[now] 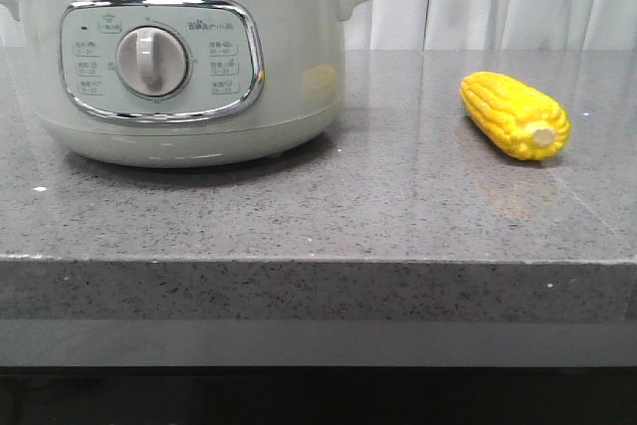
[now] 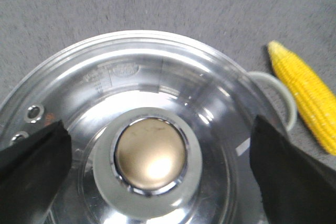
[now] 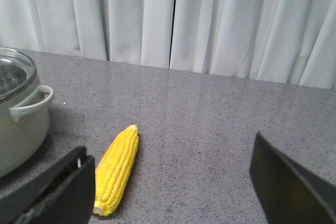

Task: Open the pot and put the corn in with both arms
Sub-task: 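Grasp the lid knob with the left gripper and lift the lid off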

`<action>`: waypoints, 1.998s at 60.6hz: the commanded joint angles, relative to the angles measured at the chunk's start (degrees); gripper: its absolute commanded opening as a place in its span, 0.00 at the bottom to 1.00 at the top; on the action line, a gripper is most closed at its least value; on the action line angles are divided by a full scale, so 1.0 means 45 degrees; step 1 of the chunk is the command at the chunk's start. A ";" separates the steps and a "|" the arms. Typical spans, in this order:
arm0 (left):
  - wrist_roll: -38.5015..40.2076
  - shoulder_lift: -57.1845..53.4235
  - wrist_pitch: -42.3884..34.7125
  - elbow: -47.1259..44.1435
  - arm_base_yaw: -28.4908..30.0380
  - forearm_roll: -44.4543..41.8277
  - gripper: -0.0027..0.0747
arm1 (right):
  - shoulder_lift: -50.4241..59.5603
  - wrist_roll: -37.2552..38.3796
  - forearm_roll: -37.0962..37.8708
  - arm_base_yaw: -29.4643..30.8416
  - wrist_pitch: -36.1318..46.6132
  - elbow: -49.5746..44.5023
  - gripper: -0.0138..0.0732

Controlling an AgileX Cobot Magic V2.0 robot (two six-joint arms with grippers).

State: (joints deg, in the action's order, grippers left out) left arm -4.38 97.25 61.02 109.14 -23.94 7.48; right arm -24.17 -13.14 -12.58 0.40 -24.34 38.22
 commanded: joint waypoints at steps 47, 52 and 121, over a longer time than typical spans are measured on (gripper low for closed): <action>-0.0032 0.0052 -0.0046 0.0538 -0.0098 0.0167 0.53 | -0.0174 -0.0046 -0.0018 0.0079 0.0946 0.0402 0.86; -0.0032 0.0052 -0.0046 0.0538 -0.0098 0.0167 0.47 | -0.0174 -0.0046 -0.0018 0.0079 0.0946 0.0402 0.86; -0.0607 -0.6031 -0.1041 -0.3598 -0.0098 0.0191 0.25 | -0.0174 -0.0046 -0.0018 0.0079 0.0957 0.0402 0.86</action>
State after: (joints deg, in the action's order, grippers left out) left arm -6.96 76.30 63.49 95.30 -23.94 7.08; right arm -24.17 -13.14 -12.58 0.40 -24.43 38.22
